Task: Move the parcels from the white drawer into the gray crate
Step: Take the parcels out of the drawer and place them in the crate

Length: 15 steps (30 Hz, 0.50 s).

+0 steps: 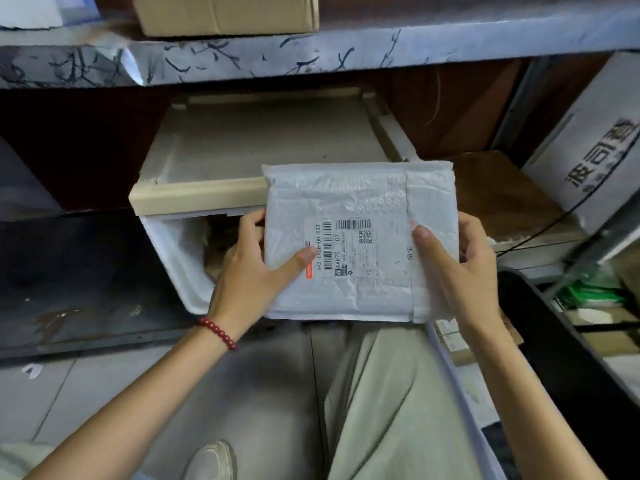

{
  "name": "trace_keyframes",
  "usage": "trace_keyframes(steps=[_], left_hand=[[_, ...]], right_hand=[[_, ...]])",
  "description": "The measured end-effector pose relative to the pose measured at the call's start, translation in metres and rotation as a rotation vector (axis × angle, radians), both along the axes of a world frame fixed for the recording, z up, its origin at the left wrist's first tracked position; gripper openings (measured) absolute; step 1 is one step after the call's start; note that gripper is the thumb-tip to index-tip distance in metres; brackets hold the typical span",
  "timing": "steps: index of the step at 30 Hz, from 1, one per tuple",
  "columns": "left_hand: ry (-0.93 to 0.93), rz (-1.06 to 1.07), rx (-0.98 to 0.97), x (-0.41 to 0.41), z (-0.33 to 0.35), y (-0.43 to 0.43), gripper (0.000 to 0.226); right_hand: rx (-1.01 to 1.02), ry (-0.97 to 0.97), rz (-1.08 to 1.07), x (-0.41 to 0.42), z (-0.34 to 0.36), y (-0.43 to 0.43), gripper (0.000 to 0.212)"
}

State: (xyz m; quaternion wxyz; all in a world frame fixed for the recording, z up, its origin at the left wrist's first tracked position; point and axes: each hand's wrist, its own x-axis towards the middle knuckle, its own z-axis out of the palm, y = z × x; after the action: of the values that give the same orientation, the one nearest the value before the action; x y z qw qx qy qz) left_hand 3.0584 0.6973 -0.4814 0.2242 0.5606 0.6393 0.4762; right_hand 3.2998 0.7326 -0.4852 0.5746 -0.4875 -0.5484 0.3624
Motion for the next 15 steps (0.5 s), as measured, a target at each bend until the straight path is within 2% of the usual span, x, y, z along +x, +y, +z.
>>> trace_keyframes(steps=[8, 12, 15], left_hand=[[0.115, -0.296, -0.029, 0.113, -0.002, 0.057, 0.074], [0.176, -0.464, -0.058, 0.181, -0.024, 0.072, 0.062], [0.227, -0.618, -0.147, 0.222, -0.051, 0.080, 0.061]], right_hand=[[-0.131, 0.071, -0.334, 0.109, -0.035, -0.024, 0.025], [-0.254, 0.146, -0.521, 0.159, -0.068, -0.049, 0.041], [-0.351, 0.170, -0.623, 0.188, -0.093, -0.069, 0.040]])
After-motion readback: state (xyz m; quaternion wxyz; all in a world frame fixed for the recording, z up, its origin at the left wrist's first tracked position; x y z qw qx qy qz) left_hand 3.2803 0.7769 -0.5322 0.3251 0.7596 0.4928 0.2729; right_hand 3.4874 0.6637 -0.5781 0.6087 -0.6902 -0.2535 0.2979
